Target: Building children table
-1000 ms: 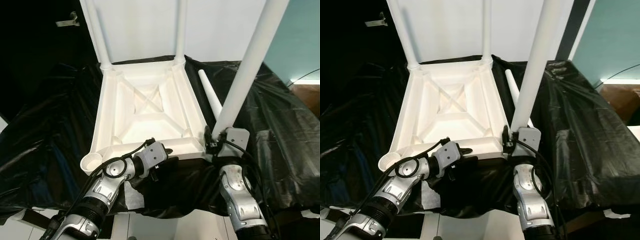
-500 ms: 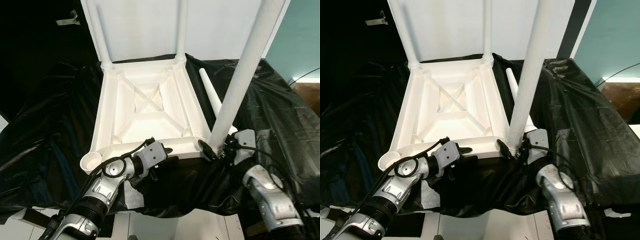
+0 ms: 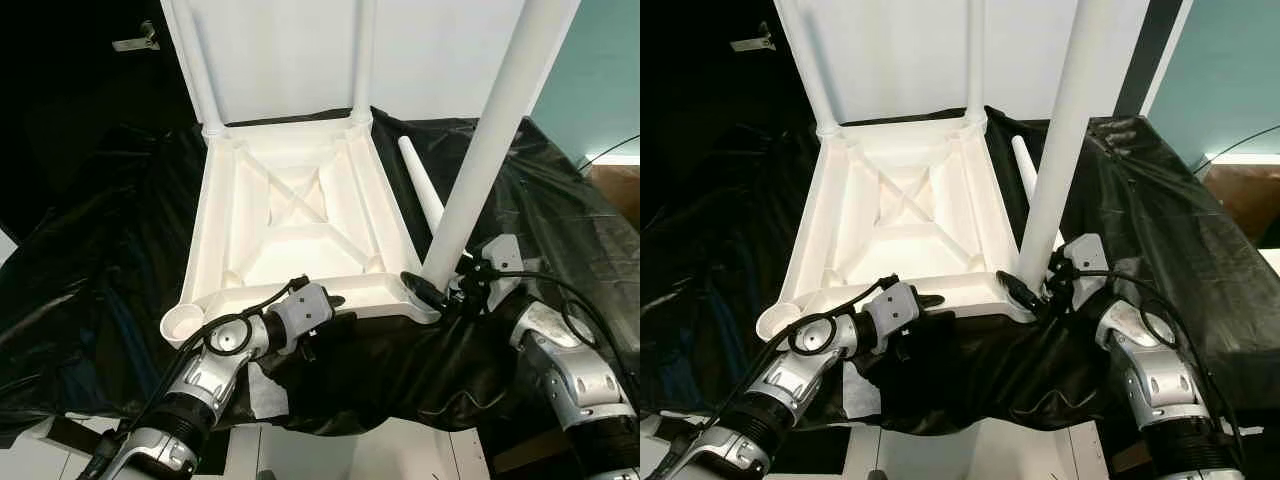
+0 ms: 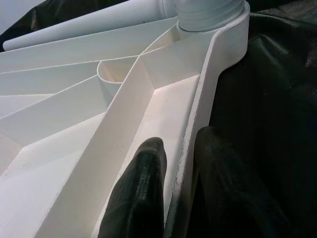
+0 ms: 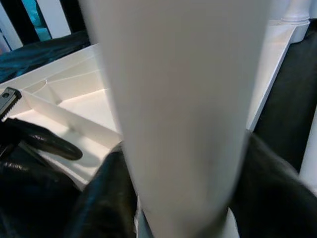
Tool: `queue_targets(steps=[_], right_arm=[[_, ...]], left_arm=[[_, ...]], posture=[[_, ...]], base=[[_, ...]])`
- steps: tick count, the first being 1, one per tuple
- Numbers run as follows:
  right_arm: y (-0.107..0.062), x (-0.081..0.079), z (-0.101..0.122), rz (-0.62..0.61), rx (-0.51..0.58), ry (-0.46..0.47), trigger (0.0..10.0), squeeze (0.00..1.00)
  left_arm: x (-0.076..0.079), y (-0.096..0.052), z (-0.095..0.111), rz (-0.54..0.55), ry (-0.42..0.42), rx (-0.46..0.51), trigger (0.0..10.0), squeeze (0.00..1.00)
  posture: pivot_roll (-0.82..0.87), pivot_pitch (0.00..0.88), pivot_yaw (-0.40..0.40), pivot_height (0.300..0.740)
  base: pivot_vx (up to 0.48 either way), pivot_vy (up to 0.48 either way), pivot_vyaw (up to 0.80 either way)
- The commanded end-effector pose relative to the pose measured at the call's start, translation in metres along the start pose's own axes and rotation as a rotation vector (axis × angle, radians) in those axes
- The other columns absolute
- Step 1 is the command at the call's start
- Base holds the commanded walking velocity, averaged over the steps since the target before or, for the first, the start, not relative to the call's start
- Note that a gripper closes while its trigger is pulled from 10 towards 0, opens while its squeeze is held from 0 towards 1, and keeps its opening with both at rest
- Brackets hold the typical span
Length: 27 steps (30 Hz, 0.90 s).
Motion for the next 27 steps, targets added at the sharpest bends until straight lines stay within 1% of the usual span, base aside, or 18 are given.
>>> queue_targets(steps=[1,8,10,13,14,15,16,17,18,19,20,22,23,25,26,27], right_arm=[[-0.002,-0.003,-0.003,0.031,-0.013,0.02,0.0,0.0],[-0.004,-0.002,-0.008,0.025,-0.029,0.06,0.0,0.0],[-0.004,-0.001,-0.014,-0.012,-0.036,0.099,0.0,0.0],[-0.005,-0.001,-0.016,-0.039,-0.032,0.112,0.0,0.0],[-0.005,0.002,-0.017,-0.118,-0.012,0.108,0.0,0.0],[-0.007,0.009,-0.019,-0.219,-0.001,0.087,0.0,0.0],[-0.007,0.009,-0.019,-0.219,-0.001,0.087,0.0,0.0],[-0.008,0.017,-0.026,-0.347,-0.026,0.052,0.0,0.0],[-0.01,0.02,-0.03,-0.454,-0.036,0.055,0.0,0.0],[-0.01,0.019,-0.032,-0.515,-0.047,0.052,0.0,0.0],[-0.01,0.019,-0.032,-0.515,-0.047,0.052,0.0,0.0],[-0.008,0.012,-0.034,-0.573,-0.045,0.084,0.0,0.0],[-0.008,0.012,-0.034,-0.573,-0.045,0.084,0.0,0.0],[-0.009,0.011,-0.035,-0.624,-0.041,0.111,0.0,0.0],[-0.009,0.011,-0.035,-0.624,-0.041,0.111,0.0,0.0],[-0.012,0.012,-0.036,-0.674,-0.039,0.125,0.0,0.0]], left_arm=[[0.017,-0.004,-0.023,-0.067,-0.038,-0.081,10.0,0.0],[0.017,-0.005,-0.023,-0.07,-0.035,-0.085,10.0,0.0],[0.017,-0.005,-0.023,-0.073,-0.031,-0.085,10.0,0.0],[0.017,-0.005,-0.023,-0.074,-0.03,-0.085,10.0,0.0],[0.017,-0.004,-0.022,-0.074,-0.028,-0.084,10.0,0.0],[0.017,-0.004,-0.022,-0.074,-0.027,-0.084,10.0,0.0],[0.017,-0.004,-0.022,-0.074,-0.027,-0.084,10.0,0.0],[0.017,-0.004,-0.022,-0.074,-0.027,-0.085,10.0,0.0],[0.019,-0.004,-0.023,-0.076,-0.026,-0.086,10.0,0.0],[0.021,-0.003,-0.023,-0.08,-0.027,-0.085,10.0,0.0],[0.021,-0.003,-0.023,-0.08,-0.027,-0.085,10.0,0.0],[0.023,-0.003,-0.022,-0.085,-0.027,-0.082,10.0,0.0],[0.023,-0.003,-0.022,-0.085,-0.027,-0.082,10.0,0.0],[0.023,-0.002,-0.021,-0.085,-0.028,-0.079,10.0,0.0],[0.023,-0.002,-0.021,-0.085,-0.028,-0.079,10.0,0.0],[0.023,-0.002,-0.021,-0.083,-0.029,-0.077,10.0,0.0]], posture=[[-0.01,0.019,0.014,0.74],[-0.01,0.015,0.015,0.74],[-0.02,0.009,0.016,0.74],[-0.01,0.009,0.014,0.74],[-0.01,0.009,0.01,0.74],[-0.01,0.01,0.008,0.74],[-0.01,0.01,0.008,0.74],[-0.01,0.011,0.006,0.74],[-0.01,0.011,0.007,0.74],[-0.01,0.012,0.008,0.74],[-0.01,0.012,0.008,0.74],[-0.01,0.011,0.004,0.74],[-0.01,0.011,0.004,0.74],[-0.01,0.011,0.004,0.74],[-0.01,0.011,0.004,0.74],[-0.01,0.011,0.004,0.74]], base=[[0.0,0.0,0.0],[0.0,0.0,0.0],[0.0,0.0,0.0],[0.0,0.0,0.0],[0.0,0.0,0.0],[0.0,0.0,0.0],[0.0,0.0,0.0],[0.0,0.0,0.0],[0.0,0.0,0.0],[0.0,0.0,0.0],[0.0,0.0,0.0],[0.0,0.0,0.0],[0.0,0.0,0.0],[0.0,0.0,0.0],[0.0,0.0,0.0],[0.0,0.0,0.0]])
Point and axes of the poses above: a point about 5 cm out from each wrist's last joint towards the gripper, its own y axis pointing out of the wrist towards the gripper, its own z axis along the axis of the wrist's last joint, x = y × z, the point moved 6 cm from there along y, pointing out of the wrist towards the gripper, and after that the axes turned 1 degree about -y, right-handed, at the moved point
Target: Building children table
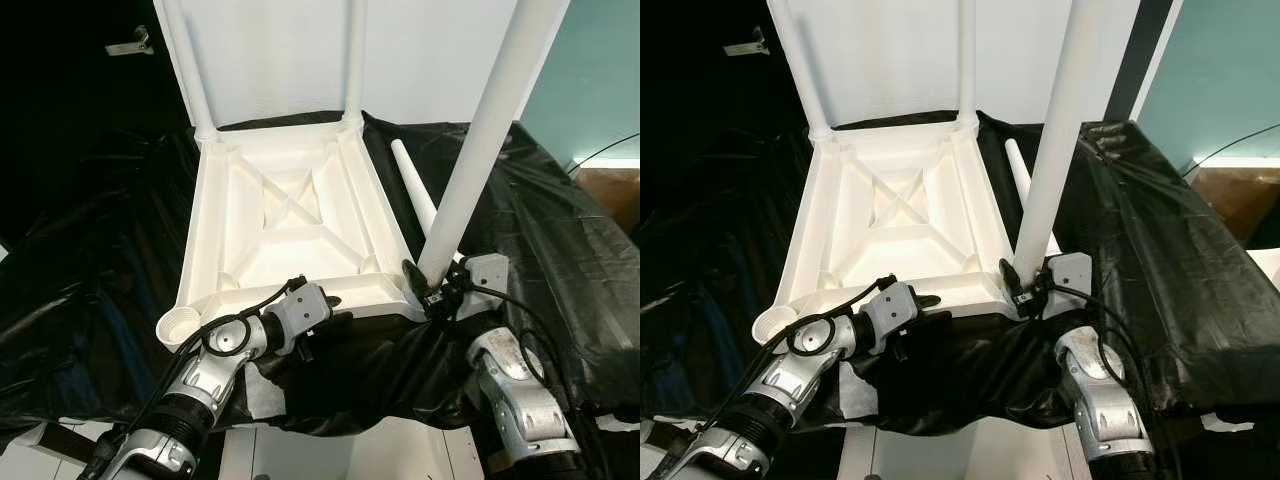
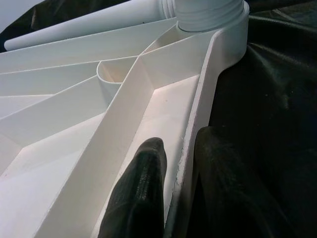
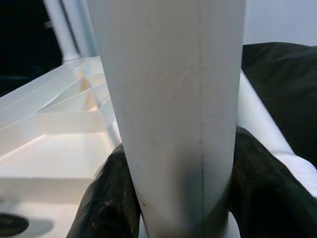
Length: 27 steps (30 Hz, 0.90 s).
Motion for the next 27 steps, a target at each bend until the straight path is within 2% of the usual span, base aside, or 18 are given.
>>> queue_targets(steps=[1,2,3,6,10,15,16,17,18,20,21,25,26,27], right_arm=[[-0.011,0.032,-0.023,-0.195,-0.097,-0.006,0.0,0.0],[-0.013,0.037,-0.025,-0.268,-0.096,0.012,0.0,0.0],[-0.013,0.037,-0.025,-0.268,-0.096,0.012,0.0,0.0],[-0.021,0.05,-0.032,-0.438,-0.113,0.051,0.0,0.0],[-0.023,0.051,-0.036,-0.478,-0.124,0.066,0.0,0.0],[-0.021,0.048,-0.033,-0.469,-0.117,0.058,0.0,0.0],[-0.017,0.042,-0.031,-0.434,-0.109,0.047,1.2,0.0],[-0.013,0.035,-0.027,-0.395,-0.1,0.032,10.0,0.0],[-0.01,0.029,-0.024,-0.36,-0.088,0.013,10.0,0.0],[-0.01,0.029,-0.024,-0.36,-0.088,0.013,10.0,0.0],[-0.006,0.019,-0.016,-0.294,-0.058,-0.004,10.0,1.0],[0.001,0.006,-0.011,-0.162,-0.039,-0.072,10.0,1.0],[0.003,0.0,-0.01,-0.097,-0.039,-0.087,10.0,0.2],[0.003,0.0,-0.01,-0.097,-0.039,-0.087,10.0,0.2]], left_arm=[[0.023,-0.001,-0.018,-0.088,-0.021,-0.061,10.0,0.0],[0.024,-0.001,-0.018,-0.087,-0.023,-0.061,10.0,0.0],[0.024,-0.001,-0.018,-0.087,-0.023,-0.061,10.0,0.0],[0.024,-0.001,-0.018,-0.085,-0.025,-0.06,10.0,0.0],[0.024,0.0,-0.018,-0.082,-0.027,-0.06,10.0,0.0],[0.024,-0.001,-0.018,-0.078,-0.029,-0.061,10.0,0.0],[0.024,-0.001,-0.019,-0.076,-0.029,-0.062,10.0,0.0],[0.024,-0.001,-0.019,-0.075,-0.03,-0.061,10.0,0.0],[0.024,0.0,-0.019,-0.074,-0.031,-0.061,10.0,0.0],[0.024,0.0,-0.019,-0.074,-0.031,-0.061,10.0,0.0],[0.024,0.0,-0.019,-0.072,-0.033,-0.061,10.0,0.0],[0.025,-0.001,-0.019,-0.071,-0.035,-0.062,10.0,0.0],[0.025,0.0,-0.019,-0.074,-0.035,-0.062,10.0,0.0],[0.025,0.0,-0.019,-0.074,-0.035,-0.062,10.0,0.0]], posture=[[-0.01,0.011,0.004,0.74],[0.0,0.012,0.001,0.74],[0.0,0.012,0.001,0.74],[0.0,0.012,-0.002,0.74],[0.01,0.012,-0.004,0.74],[0.01,0.012,-0.006,0.74],[0.01,0.013,-0.008,0.74],[0.01,0.013,-0.008,0.74],[0.01,0.014,-0.009,0.74],[0.01,0.014,-0.009,0.74],[0.01,0.014,-0.012,0.74],[0.01,0.014,-0.012,0.74],[-0.01,0.016,-0.007,0.74],[-0.01,0.016,-0.007,0.74]], base=[[0.0,0.0,0.0],[0.0,0.0,0.0],[0.0,0.0,0.0],[0.0,0.0,0.0],[0.0,0.0,0.0],[0.0,0.0,0.0],[0.0,0.0,0.0],[0.0,0.0,0.0],[0.0,0.0,0.0],[0.0,0.0,0.0],[0.0,0.0,0.0],[0.0,0.0,0.0],[0.0,0.0,0.0],[0.0,0.0,0.0]])
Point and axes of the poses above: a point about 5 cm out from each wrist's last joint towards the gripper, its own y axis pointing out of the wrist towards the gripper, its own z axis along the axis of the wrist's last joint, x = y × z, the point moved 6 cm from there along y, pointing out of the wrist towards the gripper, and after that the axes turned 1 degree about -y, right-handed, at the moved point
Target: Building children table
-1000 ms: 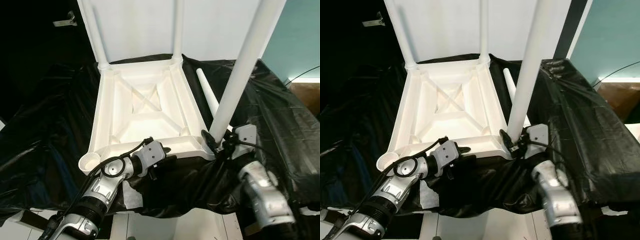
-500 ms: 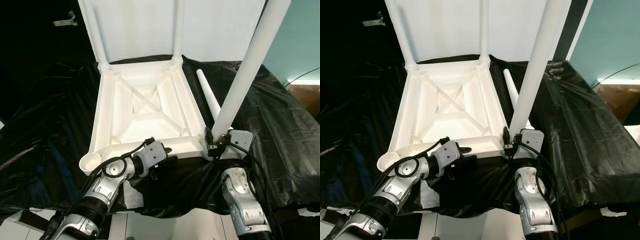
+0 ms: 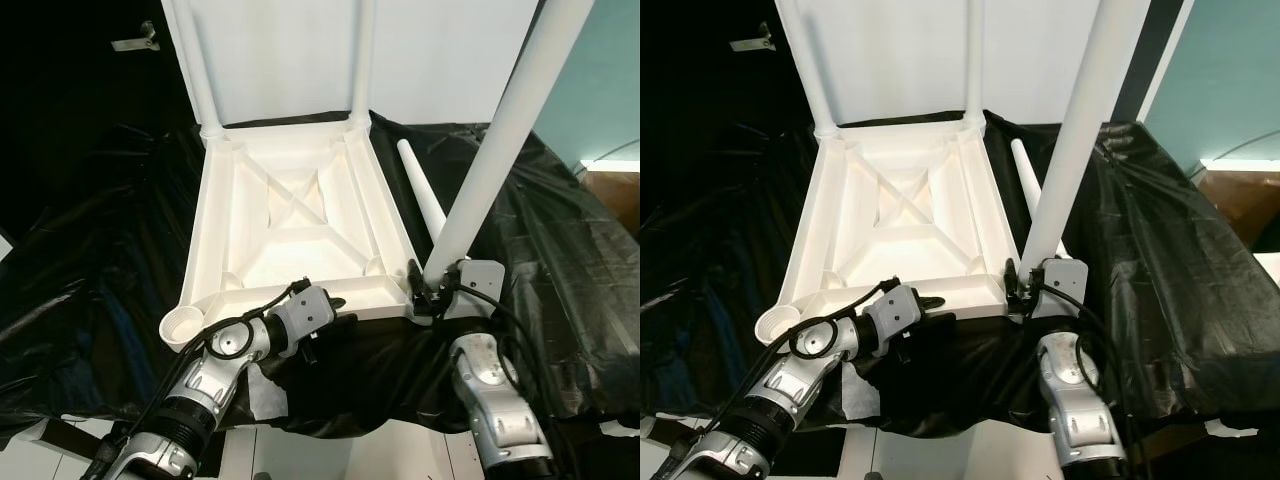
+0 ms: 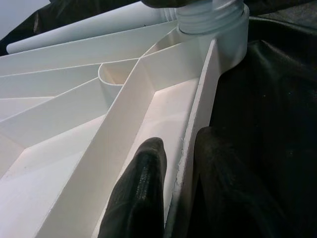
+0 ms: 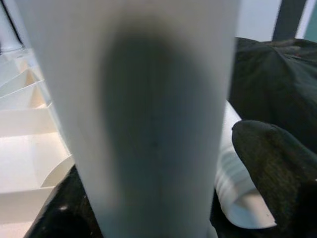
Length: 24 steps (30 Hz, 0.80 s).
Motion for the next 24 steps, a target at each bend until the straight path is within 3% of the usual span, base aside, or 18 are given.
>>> queue_targets(steps=[1,2,3,5,11,13,14,15,16,17,24], right_arm=[[0.001,-0.009,-0.005,0.089,-0.019,-0.026,10.0,0.0],[0.001,-0.009,-0.005,0.089,-0.019,-0.026,10.0,0.0],[0.002,-0.017,-0.002,0.208,-0.001,-0.061,10.0,0.0],[0.002,-0.016,-0.001,0.268,0.006,-0.071,10.0,0.0],[0.001,-0.014,0.002,0.32,0.014,-0.072,10.0,0.0],[-0.002,-0.01,0.011,0.46,0.015,-0.018,10.0,0.0],[-0.003,-0.006,0.015,0.541,-0.001,0.023,4.7,0.0],[-0.002,-0.006,0.015,0.559,-0.009,0.023,4.0,0.0],[-0.002,-0.006,0.015,0.559,-0.009,0.023,4.0,0.0],[-0.002,-0.005,0.015,0.57,-0.011,0.005,0.0,0.0],[-0.004,-0.004,0.01,0.635,-0.045,-0.007,0.0,0.0]], left_arm=[[0.021,-0.001,-0.022,-0.077,-0.043,-0.076,10.0,0.0],[0.021,-0.001,-0.022,-0.077,-0.043,-0.076,10.0,0.0],[0.022,0.001,-0.021,-0.082,-0.041,-0.074,10.0,0.0],[0.021,0.002,-0.02,-0.082,-0.039,-0.072,10.0,0.0],[0.021,0.002,-0.019,-0.082,-0.038,-0.07,10.0,0.0],[0.02,0.001,-0.02,-0.082,-0.037,-0.073,10.0,0.0],[0.02,0.0,-0.021,-0.081,-0.037,-0.076,10.0,0.0],[0.02,0.0,-0.021,-0.081,-0.036,-0.077,10.0,0.0],[0.02,0.0,-0.021,-0.081,-0.036,-0.077,10.0,0.0],[0.02,0.0,-0.021,-0.08,-0.036,-0.076,10.0,0.0],[0.019,0.0,-0.021,-0.076,-0.034,-0.075,10.0,0.0]], posture=[[-0.01,0.016,-0.007,0.74],[-0.01,0.016,-0.007,0.74],[-0.01,0.015,-0.004,0.74],[-0.01,0.015,-0.004,0.74],[-0.01,0.015,-0.004,0.74],[-0.01,0.016,-0.002,0.74],[-0.01,0.013,-0.002,0.74],[-0.01,0.013,-0.002,0.74],[-0.01,0.013,-0.002,0.74],[-0.01,0.012,-0.002,0.74],[-0.01,0.012,-0.003,0.74]], base=[[0.0,0.0,0.0],[0.0,0.0,0.0],[0.0,0.0,0.0],[0.0,0.0,0.0],[0.0,0.0,0.0],[0.0,0.0,0.0],[0.0,0.0,0.0],[0.0,0.0,0.0],[0.0,0.0,0.0],[0.0,0.0,0.0],[0.0,0.0,0.0]])
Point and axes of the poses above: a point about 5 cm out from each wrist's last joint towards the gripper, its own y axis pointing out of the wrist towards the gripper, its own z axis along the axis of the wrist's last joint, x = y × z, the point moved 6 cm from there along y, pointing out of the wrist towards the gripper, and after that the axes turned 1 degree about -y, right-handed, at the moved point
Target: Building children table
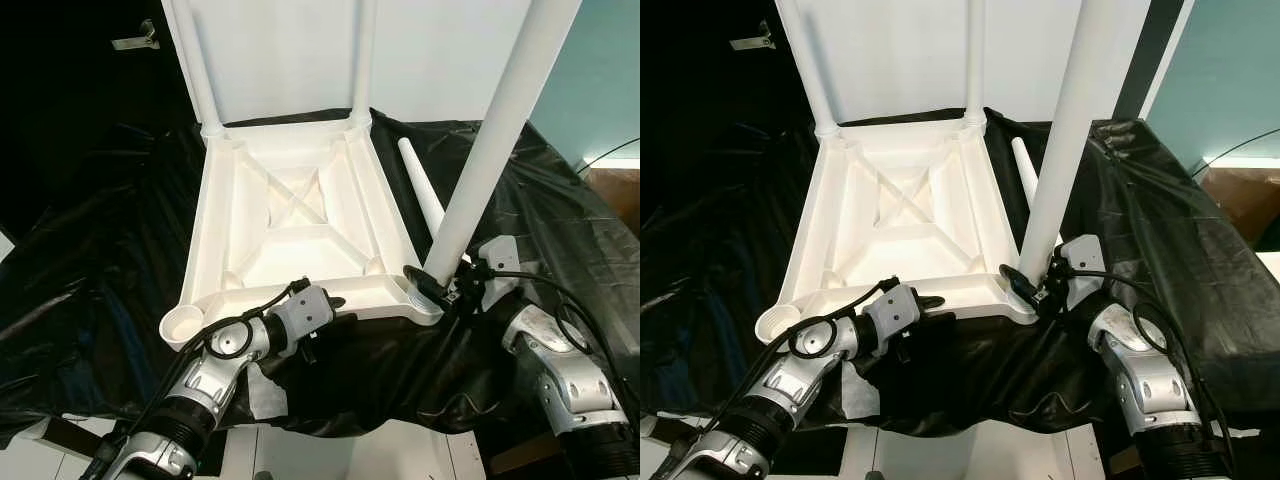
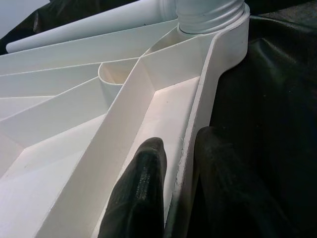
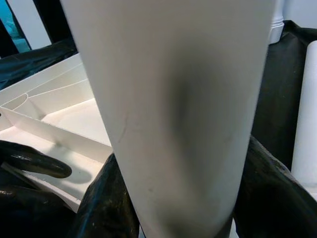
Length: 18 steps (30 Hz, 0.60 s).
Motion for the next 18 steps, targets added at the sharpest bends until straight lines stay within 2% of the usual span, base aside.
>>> queue_targets(steps=[1,4,11,16,17,18], right_arm=[[0.0,-0.003,-0.007,0.041,-0.028,0.016,0.0,0.0],[-0.001,-0.001,-0.008,0.051,-0.029,0.027,0.0,0.0],[0.003,-0.008,-0.01,0.062,-0.022,0.073,0.0,0.0],[0.009,-0.007,-0.01,-0.04,0.008,0.133,0.0,0.0],[0.014,-0.008,-0.016,-0.188,0.024,0.195,0.0,0.0],[0.015,-0.008,-0.017,-0.222,0.026,0.209,0.0,0.0]], left_arm=[[0.018,-0.001,-0.021,-0.072,-0.036,-0.077,10.0,0.0],[0.019,-0.002,-0.022,-0.073,-0.036,-0.079,10.0,0.0],[0.019,-0.002,-0.022,-0.08,-0.033,-0.079,10.0,0.0],[0.019,-0.002,-0.022,-0.081,-0.03,-0.08,10.0,0.0],[0.019,-0.002,-0.022,-0.08,-0.03,-0.08,10.0,0.0],[0.019,-0.003,-0.022,-0.08,-0.03,-0.08,10.0,0.0]], posture=[[-0.01,0.012,-0.002,0.74],[-0.01,0.012,0.0,0.74],[-0.01,0.01,0.002,0.74],[-0.01,0.007,-0.001,0.74],[-0.01,0.006,0.0,0.74],[-0.01,0.008,-0.001,0.74]], base=[[0.0,0.0,0.0],[0.0,0.0,0.0],[0.0,0.0,0.0],[0.0,0.0,0.0],[0.0,0.0,0.0],[0.0,0.0,0.0]])
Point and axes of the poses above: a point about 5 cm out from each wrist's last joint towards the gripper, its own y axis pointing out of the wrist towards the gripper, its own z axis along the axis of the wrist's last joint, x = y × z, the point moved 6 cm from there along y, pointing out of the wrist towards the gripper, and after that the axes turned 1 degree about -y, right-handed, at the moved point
